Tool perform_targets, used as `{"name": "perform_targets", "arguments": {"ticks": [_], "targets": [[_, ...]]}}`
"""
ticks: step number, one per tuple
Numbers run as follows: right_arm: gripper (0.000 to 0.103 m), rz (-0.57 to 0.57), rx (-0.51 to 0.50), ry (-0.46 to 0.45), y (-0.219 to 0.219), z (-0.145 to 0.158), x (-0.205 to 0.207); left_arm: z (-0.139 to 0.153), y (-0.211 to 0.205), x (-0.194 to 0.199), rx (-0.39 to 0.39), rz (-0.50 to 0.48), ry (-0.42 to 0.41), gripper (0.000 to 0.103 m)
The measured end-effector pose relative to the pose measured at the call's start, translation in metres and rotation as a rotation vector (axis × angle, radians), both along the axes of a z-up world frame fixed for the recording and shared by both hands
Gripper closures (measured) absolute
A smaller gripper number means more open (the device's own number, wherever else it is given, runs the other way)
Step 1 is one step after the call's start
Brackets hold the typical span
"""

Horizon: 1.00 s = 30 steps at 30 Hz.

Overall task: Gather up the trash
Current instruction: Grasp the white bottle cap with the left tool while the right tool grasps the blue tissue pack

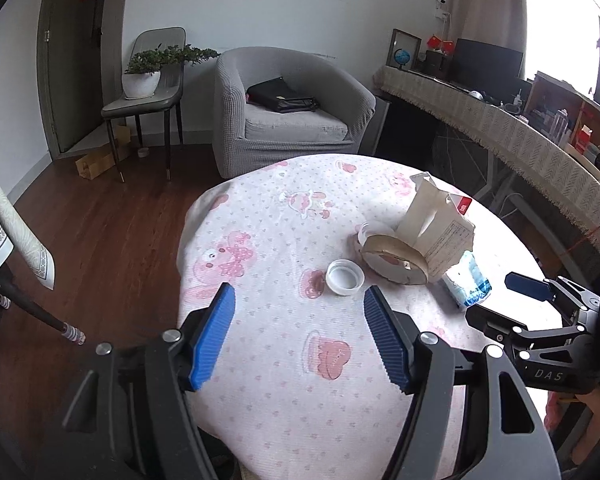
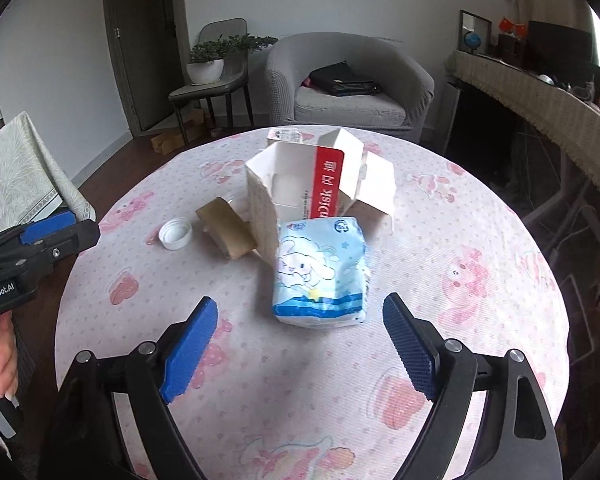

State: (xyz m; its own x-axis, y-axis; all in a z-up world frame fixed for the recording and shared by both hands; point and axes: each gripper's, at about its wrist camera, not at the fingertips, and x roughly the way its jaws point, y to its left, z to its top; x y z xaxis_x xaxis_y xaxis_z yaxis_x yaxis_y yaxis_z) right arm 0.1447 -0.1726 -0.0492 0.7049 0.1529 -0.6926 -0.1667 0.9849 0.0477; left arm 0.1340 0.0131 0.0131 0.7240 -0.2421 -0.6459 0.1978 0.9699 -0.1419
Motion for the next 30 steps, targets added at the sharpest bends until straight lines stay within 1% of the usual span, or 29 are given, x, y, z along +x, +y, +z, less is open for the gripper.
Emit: {"name": "perform_targets", "arguments": {"ticks": [4,6,8,9,11,14,16,18,20,22,24,27,30], "targets": [[0.016,-0.021,0.012,0.012,-0.006,-0.003,0.006,-0.005,-0.013,0.011,-0.005,-0.03,0.018,0.033],[0.016,-0.028,0.024,0.028,-0.008,-0.006,0.01,-0.011,-0.02,0.017,0.001,-0.066,0.053,0.033],[0.016,-0.029,0.035,0.039,-0.008,-0.007,0.011,-0.017,-0.028,0.022,0.038,-0.091,0.07,0.033],[0.016,-0.031,0.038,0.041,-0.009,-0.007,0.012,-0.02,-0.033,0.024,0.063,-0.102,0.074,0.035],[0.016,-0.026,0.039,0.048,-0.009,-0.009,0.014,-0.023,-0.038,0.027,0.083,-0.121,0.075,0.035],[0.016,-0.023,0.049,0.07,-0.011,-0.015,0.017,-0.027,-0.04,0.031,0.084,-0.139,0.09,0.038],[0.016,-0.017,0.066,0.081,-0.012,-0.016,0.018,-0.028,-0.037,0.034,0.08,-0.129,0.096,0.042],[0.016,-0.009,0.052,0.099,-0.009,-0.017,0.019,-0.029,-0.035,0.037,0.069,-0.118,0.098,0.042],[0.016,0.002,0.03,0.105,-0.008,-0.018,0.02,-0.03,-0.036,0.04,0.062,-0.127,0.106,0.043],[0.016,0.015,0.015,0.11,-0.006,-0.018,0.022,-0.031,-0.038,0.042,0.07,-0.128,0.112,0.048],[0.016,0.023,-0.005,0.108,-0.006,-0.019,0.023,-0.033,-0.041,0.045,0.076,-0.133,0.117,0.05],[0.016,0.024,-0.025,0.109,-0.008,-0.019,0.028,-0.036,-0.045,0.05,0.087,-0.138,0.129,0.052],[0.016,0.026,-0.044,0.111,-0.009,-0.02,0.032,-0.038,-0.052,0.052,0.122,-0.142,0.121,0.054]]}}
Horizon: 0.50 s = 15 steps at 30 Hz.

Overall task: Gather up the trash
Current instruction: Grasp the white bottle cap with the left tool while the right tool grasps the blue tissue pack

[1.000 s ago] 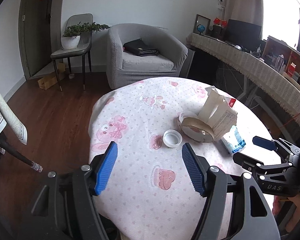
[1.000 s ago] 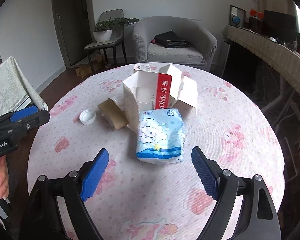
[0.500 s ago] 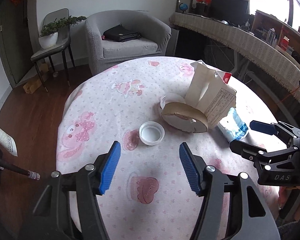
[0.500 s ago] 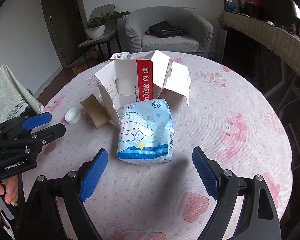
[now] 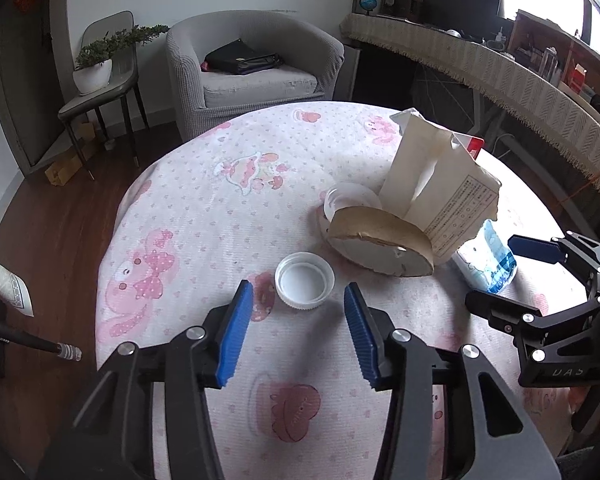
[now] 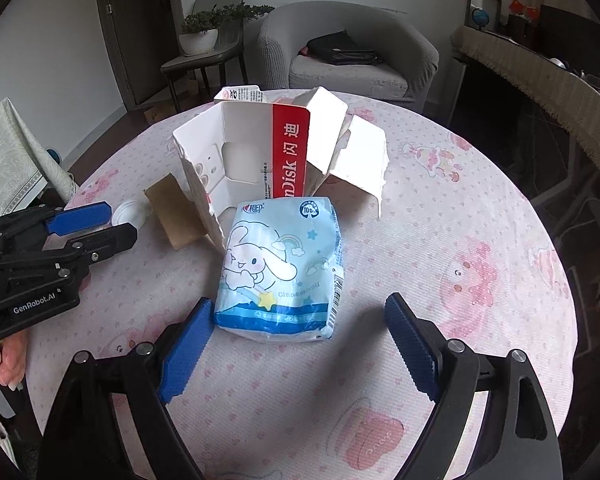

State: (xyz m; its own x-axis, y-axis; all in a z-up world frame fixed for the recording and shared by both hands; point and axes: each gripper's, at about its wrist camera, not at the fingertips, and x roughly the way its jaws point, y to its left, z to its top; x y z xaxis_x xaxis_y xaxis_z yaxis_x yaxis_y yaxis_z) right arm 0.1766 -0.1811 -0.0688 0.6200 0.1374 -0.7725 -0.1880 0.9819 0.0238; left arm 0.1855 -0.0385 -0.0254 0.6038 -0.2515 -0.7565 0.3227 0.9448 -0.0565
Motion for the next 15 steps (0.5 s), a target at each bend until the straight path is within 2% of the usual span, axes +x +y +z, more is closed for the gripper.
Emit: {"name": "perform_targets", "arguments": {"ticks": [3,9,11,15], "targets": [[0.016,0.002,-0.001,0.0,-0.002,0.0,0.004,0.0,-0.002,0.003,-0.005,0.003,-0.003,0.055],[0.016,0.005,-0.001,0.0,-0.004,0.001,0.009,0.0,-0.005,0.008,-0.009,0.013,-0.009,0.069],[0.016,0.004,-0.002,-0.001,-0.005,0.001,0.011,0.001,-0.005,0.01,-0.013,0.012,-0.007,0.07],[0.026,0.009,0.0,-0.01,-0.005,0.003,0.013,0.001,-0.005,0.01,-0.026,0.004,-0.001,0.07]]}}
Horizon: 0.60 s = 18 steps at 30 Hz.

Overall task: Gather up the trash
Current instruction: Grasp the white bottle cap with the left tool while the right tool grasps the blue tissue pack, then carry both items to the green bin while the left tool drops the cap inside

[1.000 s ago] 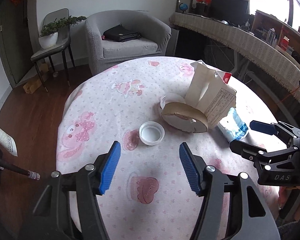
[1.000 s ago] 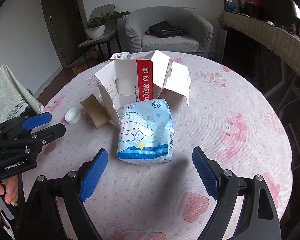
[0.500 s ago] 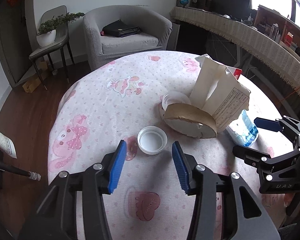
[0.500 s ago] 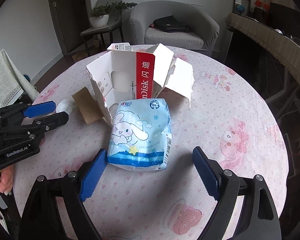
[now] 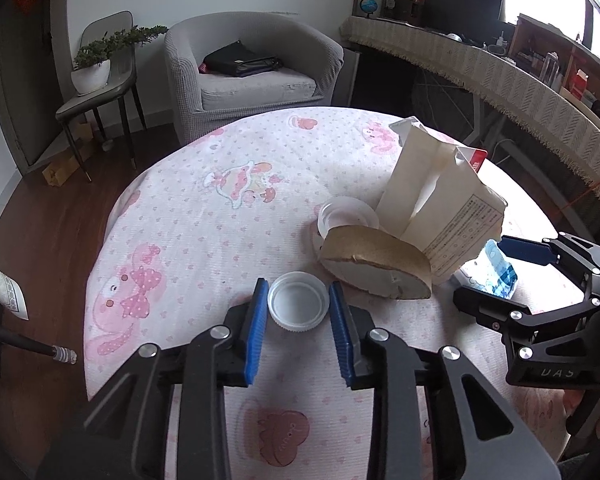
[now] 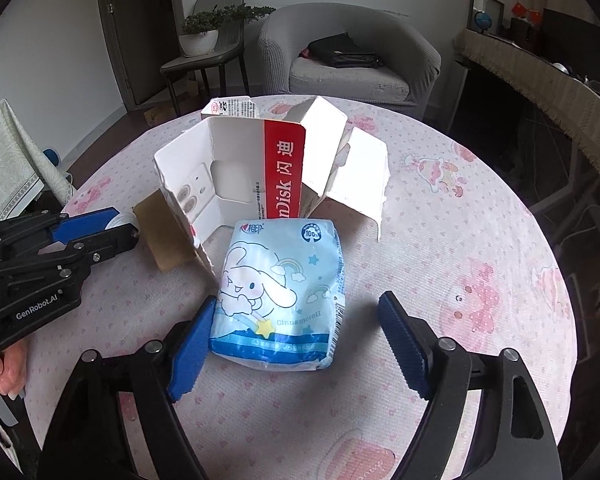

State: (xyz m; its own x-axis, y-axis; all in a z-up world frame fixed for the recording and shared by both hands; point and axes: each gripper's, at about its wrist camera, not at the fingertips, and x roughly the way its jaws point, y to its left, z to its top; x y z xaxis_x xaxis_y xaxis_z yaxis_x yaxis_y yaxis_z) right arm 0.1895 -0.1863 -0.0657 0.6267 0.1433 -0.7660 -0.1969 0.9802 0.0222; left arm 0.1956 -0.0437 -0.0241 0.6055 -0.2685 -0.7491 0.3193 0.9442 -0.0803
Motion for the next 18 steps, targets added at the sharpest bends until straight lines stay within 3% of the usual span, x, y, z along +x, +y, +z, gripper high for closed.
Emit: {"name": "perform_targets", "arguments": {"ticks": [7,18], "targets": [[0.051,-0.019,0.003,0.0,-0.007,0.004,-0.005,0.0,-0.001,-0.002,0.001,-0.001,-0.003,0.07],[0.052,-0.108,0.067,0.01,-0.022,0.011,-0.024,0.007,0.012,-0.012,-0.04,0.04,-0.012,0.071]]}}
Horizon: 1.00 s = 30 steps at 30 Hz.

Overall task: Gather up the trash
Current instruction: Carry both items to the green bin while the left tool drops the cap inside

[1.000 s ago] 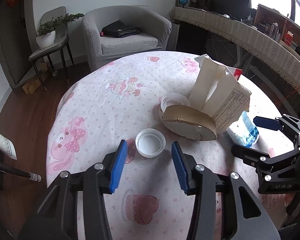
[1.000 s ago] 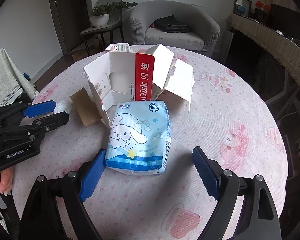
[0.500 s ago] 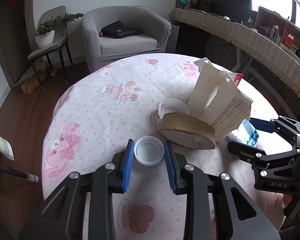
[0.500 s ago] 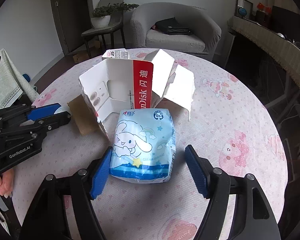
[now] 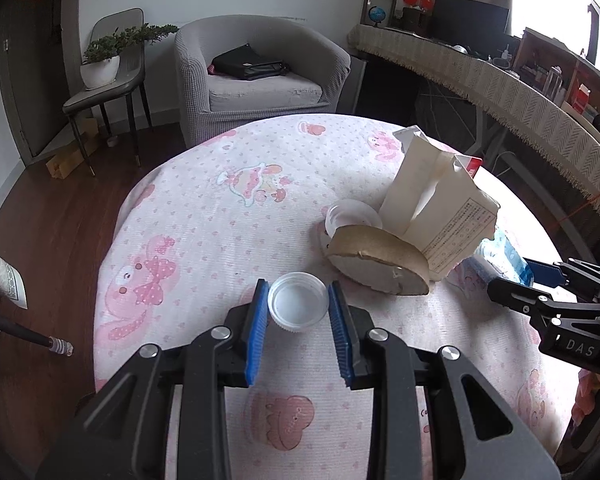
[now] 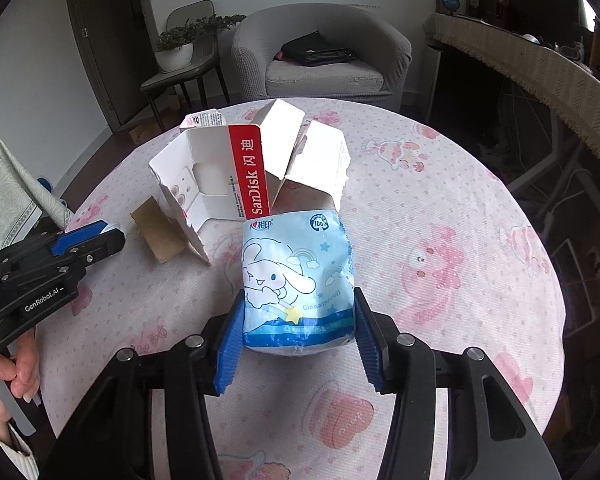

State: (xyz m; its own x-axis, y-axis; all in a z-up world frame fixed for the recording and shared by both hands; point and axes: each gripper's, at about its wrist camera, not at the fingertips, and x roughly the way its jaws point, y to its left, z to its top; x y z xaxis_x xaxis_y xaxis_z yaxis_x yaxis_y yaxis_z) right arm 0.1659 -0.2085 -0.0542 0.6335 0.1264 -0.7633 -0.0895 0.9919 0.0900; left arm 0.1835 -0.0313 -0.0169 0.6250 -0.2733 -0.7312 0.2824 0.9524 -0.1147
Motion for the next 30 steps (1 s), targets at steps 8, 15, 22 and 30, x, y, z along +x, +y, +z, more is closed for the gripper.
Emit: {"name": "perform_targets", "arguments": {"ticks": [8,15,22,30], "targets": [[0.052,0.02,0.006,-0.068,0.014,0.028,-0.021,0.016,0.018,-0.027,-0.024,0.031,-0.025,0.071],[0.052,0.048,-0.051,-0.127,0.023,0.05,-0.043,0.019,0.043,-0.044,-0.098,0.082,-0.006,0.071],[0.052,0.064,0.005,-0.149,0.013,0.06,-0.063,0.019,0.046,-0.056,-0.075,0.1,-0.003,0.071],[0.052,0.086,0.043,-0.149,0.024,0.057,-0.07,0.023,0.05,-0.075,-0.03,0.095,-0.021,0.071]]}}
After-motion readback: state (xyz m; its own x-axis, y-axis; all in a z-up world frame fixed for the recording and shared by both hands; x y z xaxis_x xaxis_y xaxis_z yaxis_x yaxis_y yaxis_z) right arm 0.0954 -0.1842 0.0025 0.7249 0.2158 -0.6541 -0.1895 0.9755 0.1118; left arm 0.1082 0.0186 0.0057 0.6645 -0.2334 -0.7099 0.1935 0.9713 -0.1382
